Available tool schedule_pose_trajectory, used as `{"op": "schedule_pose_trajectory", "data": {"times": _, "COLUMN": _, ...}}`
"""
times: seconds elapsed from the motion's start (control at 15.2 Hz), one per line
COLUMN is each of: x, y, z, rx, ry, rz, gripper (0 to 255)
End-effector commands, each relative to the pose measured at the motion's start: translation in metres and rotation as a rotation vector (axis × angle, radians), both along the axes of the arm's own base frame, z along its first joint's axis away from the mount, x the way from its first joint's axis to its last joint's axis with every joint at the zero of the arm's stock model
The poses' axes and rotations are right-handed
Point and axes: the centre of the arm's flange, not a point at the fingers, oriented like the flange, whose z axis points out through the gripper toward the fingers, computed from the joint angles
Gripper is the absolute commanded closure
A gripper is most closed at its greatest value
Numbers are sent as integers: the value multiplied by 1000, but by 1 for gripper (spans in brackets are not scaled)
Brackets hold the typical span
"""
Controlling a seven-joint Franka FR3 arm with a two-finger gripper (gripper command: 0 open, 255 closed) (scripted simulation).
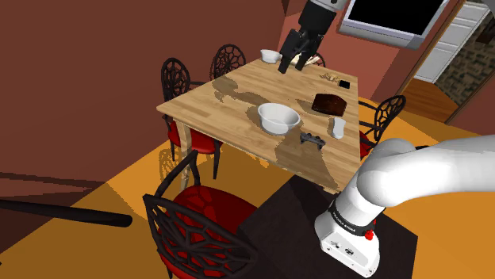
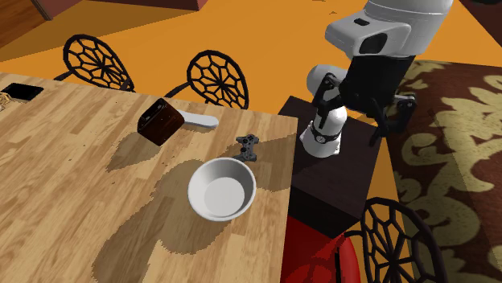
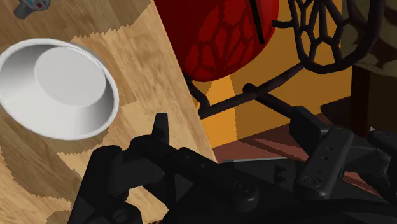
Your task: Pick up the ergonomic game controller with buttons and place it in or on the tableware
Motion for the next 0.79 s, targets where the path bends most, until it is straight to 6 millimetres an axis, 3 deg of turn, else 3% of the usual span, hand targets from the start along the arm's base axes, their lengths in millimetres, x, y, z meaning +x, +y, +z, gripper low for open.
{"op": "schedule_pose_trajectory", "data": {"times": 0.0, "x": 0, "y": 0, "z": 0, "rx": 0, "ry": 0, "rz": 0, "gripper": 0}}
{"op": "schedule_pose_trajectory", "data": {"times": 0.73, "x": -16, "y": -91, "z": -106, "rx": -27, "ry": 75, "rz": 79, "gripper": 0}}
